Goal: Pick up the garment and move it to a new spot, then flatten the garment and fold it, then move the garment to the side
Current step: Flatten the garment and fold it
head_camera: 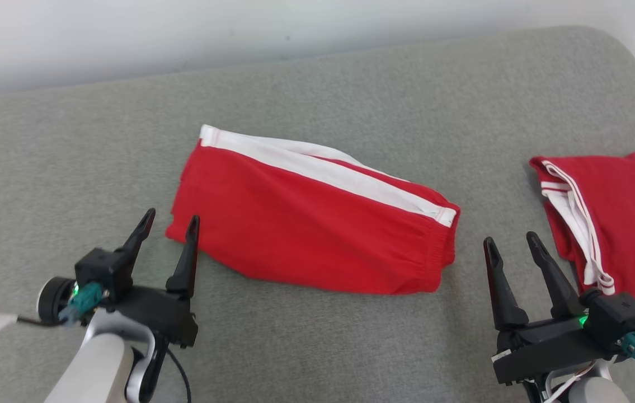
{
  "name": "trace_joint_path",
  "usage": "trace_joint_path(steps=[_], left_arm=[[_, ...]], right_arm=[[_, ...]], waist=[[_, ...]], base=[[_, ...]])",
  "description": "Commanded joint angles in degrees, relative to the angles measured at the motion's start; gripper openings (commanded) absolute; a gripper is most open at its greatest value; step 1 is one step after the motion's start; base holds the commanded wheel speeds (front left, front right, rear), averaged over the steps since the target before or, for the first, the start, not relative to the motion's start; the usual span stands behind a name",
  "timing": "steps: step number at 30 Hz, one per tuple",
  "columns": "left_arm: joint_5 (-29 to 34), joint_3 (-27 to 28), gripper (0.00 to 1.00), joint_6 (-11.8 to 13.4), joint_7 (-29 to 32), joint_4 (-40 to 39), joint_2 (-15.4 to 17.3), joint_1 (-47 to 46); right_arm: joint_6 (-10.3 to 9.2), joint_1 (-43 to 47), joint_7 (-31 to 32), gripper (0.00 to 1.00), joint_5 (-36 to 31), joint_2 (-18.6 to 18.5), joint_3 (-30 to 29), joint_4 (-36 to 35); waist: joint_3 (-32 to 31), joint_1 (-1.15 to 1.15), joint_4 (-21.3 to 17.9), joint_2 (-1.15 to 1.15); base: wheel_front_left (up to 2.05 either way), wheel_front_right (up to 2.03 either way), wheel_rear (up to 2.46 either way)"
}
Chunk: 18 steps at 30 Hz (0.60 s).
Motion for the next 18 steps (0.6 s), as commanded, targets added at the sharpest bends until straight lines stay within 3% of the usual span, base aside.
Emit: trace_joint_path(steps=[1, 8, 18], left_arm=[[-0.4, -0.27, 1.0, -0.73, 0.08, 1.68, -0.2, -1.48], [-2.1, -0.08, 1.0, -3.04, 0.66, 13.5, -1.14, -7.91], [-4.11, 1.61, 1.0, -4.14, -0.45, 25.2, -1.49, -13.39]], right_arm=[[0.0, -0.49, -0.41, 1.0, 0.58, 0.25, 0.23, 0.29], [0.0, -1.83, -1.41, 1.0, 1.6, 0.35, 0.9, 1.41], [0.0, -2.89, -2.52, 1.0, 2.22, 0.41, 1.14, 2.81]], waist=[[1.65, 0.0, -1.69, 0.0], [4.27, 0.0, -4.35, 0.0], [5.79, 0.0, -5.34, 0.0]], base=[[0.0, 0.0, 0.0], [0.0, 0.0, 0.0], [0.0, 0.0, 0.0]])
